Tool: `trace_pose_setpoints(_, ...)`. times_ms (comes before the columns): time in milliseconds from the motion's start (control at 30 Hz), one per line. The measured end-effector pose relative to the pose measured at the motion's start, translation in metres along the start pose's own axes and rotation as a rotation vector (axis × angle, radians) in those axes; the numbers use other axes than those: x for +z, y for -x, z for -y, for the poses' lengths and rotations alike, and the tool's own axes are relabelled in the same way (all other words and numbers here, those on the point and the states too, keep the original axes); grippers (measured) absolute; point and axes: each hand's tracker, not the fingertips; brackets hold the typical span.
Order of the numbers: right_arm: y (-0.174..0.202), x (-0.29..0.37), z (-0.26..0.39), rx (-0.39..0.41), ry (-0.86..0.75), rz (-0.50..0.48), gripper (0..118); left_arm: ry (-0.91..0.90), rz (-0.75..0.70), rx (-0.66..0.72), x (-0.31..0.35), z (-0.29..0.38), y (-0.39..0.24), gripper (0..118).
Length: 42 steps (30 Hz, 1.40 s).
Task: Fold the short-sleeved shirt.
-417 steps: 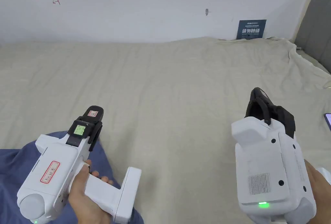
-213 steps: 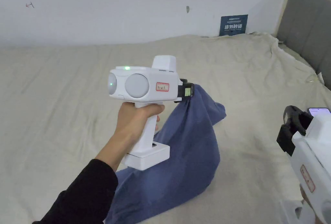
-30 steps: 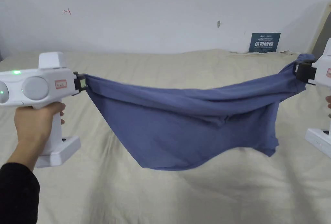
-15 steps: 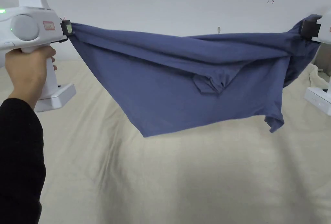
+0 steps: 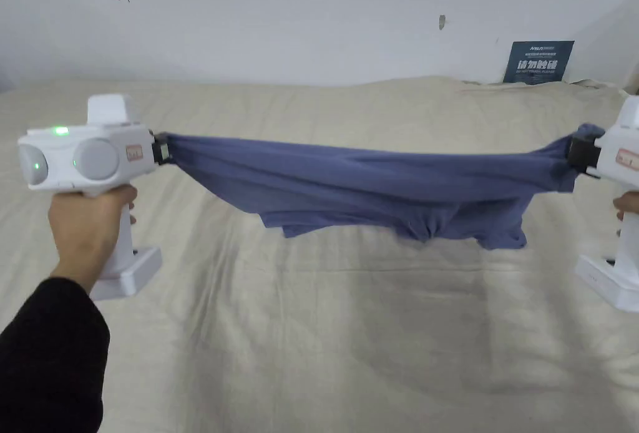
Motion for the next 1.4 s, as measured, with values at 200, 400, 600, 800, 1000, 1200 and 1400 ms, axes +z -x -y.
trace_pose_setpoints(200,-0.008,0.022,0.086,-0.044,0.115,0.008,5,0.112,0.007,-0.017,0.024,0.091,0.012,0)
trace_pose_setpoints(400,-0.011,0.072,0.164,-0.064,0.215,0.022,5,0.231,0.000,-0.054,0.065,0.176,0.026,0)
trace_pose_setpoints(600,-0.005,0.124,0.217,-0.063,0.290,0.030,5,0.302,-0.016,-0.038,0.106,0.233,0.048,0)
trace_pose_setpoints(800,-0.006,0.174,0.249,-0.061,0.311,0.022,5,0.342,-0.031,-0.019,0.148,0.261,0.069,0)
trace_pose_setpoints(1000,-0.008,0.199,0.277,-0.049,0.346,0.028,5,0.374,-0.047,0.008,0.169,0.286,0.080,0)
trace_pose_setpoints(1200,-0.014,0.186,0.307,-0.073,0.420,0.063,5,0.459,-0.073,0.006,0.152,0.311,0.078,0)
trace_pose_setpoints(1400,-0.019,0.170,0.318,-0.094,0.465,0.090,5,0.531,-0.101,0.058,0.132,0.329,0.074,0)
